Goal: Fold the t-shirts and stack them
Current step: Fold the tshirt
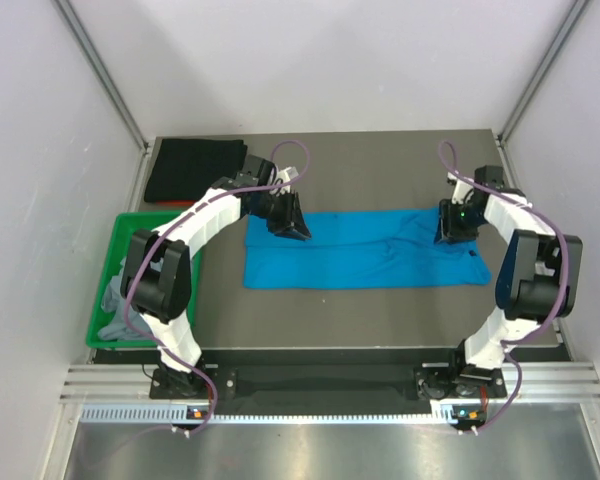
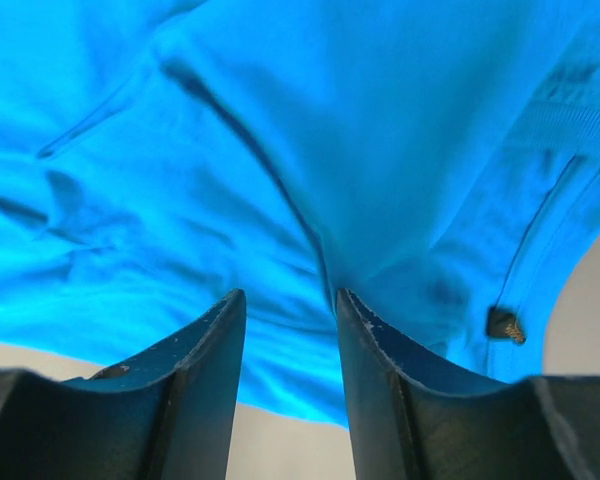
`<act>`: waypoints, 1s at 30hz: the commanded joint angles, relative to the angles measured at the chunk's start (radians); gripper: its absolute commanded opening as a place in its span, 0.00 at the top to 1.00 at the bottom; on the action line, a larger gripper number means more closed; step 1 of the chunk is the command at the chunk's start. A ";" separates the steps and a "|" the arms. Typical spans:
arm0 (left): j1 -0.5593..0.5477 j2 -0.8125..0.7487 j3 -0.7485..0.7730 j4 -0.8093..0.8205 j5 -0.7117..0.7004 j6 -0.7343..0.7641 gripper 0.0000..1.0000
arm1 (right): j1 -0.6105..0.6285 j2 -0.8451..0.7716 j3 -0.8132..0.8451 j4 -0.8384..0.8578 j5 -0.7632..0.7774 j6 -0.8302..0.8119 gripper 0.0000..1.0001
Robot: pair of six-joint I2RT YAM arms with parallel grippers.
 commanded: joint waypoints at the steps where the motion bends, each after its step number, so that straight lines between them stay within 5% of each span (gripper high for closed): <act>1: 0.002 -0.033 -0.007 0.037 0.017 0.003 0.71 | 0.024 -0.087 -0.025 0.019 0.002 0.044 0.58; 20: 0.003 -0.007 0.048 -0.016 -0.080 0.066 0.70 | 0.103 -0.356 -0.136 0.130 0.099 0.367 0.57; 26: 0.005 -0.002 0.094 -0.046 -0.170 0.065 0.70 | 0.103 -0.417 -0.206 0.159 0.318 0.582 0.58; 30: 0.006 -0.011 0.137 -0.045 -0.195 0.034 0.71 | 0.104 -0.457 -0.214 0.220 0.247 0.512 0.55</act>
